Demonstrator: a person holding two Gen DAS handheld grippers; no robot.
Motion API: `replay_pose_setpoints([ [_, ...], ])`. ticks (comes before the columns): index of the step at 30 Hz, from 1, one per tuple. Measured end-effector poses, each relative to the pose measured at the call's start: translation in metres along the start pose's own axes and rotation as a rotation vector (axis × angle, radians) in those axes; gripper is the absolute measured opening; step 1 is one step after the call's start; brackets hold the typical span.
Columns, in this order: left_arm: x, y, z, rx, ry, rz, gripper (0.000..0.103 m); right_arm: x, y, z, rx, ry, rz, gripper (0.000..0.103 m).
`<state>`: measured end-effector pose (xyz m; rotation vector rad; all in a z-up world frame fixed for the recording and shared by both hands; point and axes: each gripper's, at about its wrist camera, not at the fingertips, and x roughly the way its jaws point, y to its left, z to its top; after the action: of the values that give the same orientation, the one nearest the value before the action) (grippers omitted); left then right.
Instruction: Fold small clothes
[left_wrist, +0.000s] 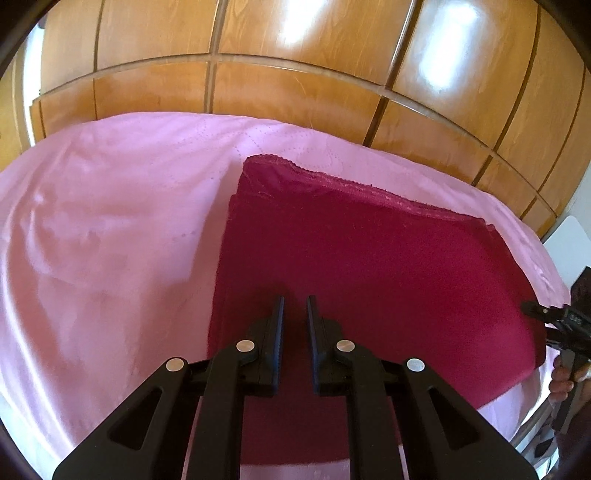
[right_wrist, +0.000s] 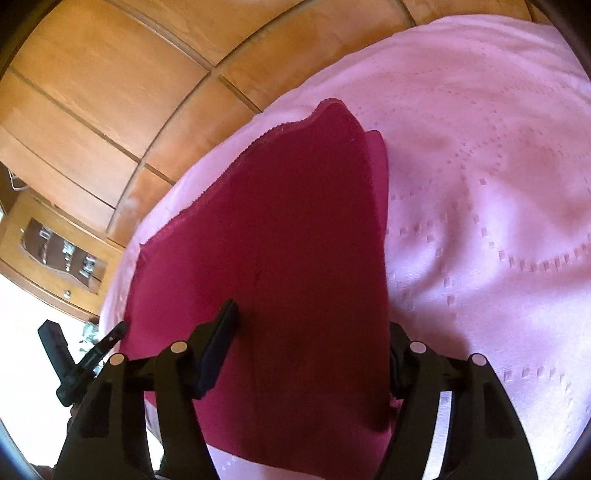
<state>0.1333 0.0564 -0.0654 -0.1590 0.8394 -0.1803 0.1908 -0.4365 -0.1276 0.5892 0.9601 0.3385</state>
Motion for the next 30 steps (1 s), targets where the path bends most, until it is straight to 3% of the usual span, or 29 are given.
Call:
replay_pose_setpoints([
  [1,-0.001,0.000,-0.002,0.004,0.001,-0.002,0.010,0.000,0.002,0.001,0.000,0.002,-0.009,0.048],
  [4,-0.003,-0.001,-0.006,0.024,0.002,-0.008,0.010,0.000,0.013,0.000,-0.031,0.009,-0.029,0.034],
  [10,0.000,0.000,-0.008,0.021,0.024,-0.019,0.010,-0.010,0.030,0.001,-0.059,-0.010,-0.031,0.030],
  [18,0.001,0.006,-0.006,0.001,0.044,-0.060,0.010,-0.027,0.099,0.004,-0.191,-0.024,0.039,0.027],
  [25,0.002,0.014,-0.001,-0.026,0.075,-0.141,0.010,-0.009,0.178,0.006,-0.304,0.008,0.096,0.026],
  [30,0.004,0.025,0.002,-0.072,0.095,-0.208,0.010,0.030,0.238,-0.005,-0.391,0.068,0.104,0.026],
])
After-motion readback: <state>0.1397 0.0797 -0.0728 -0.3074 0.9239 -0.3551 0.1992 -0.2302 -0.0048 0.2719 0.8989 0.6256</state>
